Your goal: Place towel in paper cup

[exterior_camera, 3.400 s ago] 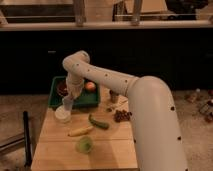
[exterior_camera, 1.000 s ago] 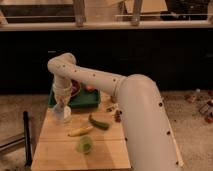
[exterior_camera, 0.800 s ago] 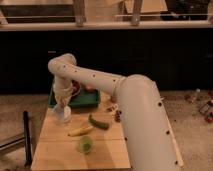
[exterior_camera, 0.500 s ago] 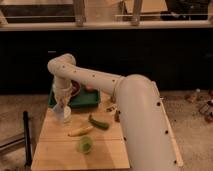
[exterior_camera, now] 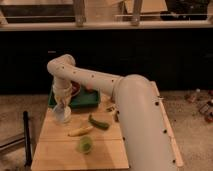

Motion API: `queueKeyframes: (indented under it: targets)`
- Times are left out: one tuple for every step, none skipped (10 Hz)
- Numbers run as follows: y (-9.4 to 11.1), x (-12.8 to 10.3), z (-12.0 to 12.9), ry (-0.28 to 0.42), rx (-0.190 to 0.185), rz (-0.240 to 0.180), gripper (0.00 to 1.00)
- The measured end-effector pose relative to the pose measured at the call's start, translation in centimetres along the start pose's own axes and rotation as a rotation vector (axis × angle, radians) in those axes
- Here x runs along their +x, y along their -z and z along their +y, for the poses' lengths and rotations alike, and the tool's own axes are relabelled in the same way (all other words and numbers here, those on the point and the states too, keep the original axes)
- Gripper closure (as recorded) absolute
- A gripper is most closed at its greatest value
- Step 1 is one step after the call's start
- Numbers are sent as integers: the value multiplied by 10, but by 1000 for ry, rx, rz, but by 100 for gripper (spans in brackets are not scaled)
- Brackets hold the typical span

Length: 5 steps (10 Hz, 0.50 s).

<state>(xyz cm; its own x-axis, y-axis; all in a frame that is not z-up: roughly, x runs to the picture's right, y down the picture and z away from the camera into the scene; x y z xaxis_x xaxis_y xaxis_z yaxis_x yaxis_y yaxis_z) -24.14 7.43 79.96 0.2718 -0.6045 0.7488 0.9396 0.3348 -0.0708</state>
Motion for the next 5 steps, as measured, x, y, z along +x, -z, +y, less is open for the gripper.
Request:
queueKeyframes:
  targets:
    - [1, 2, 1, -1, 4, 6, 20]
    - [3, 5, 4, -5, 8, 13, 20]
    - [5, 7, 6, -8, 12, 17, 20]
    - [6, 8, 6, -8, 14, 21, 20]
    - [7, 8, 5, -6, 16, 23, 20]
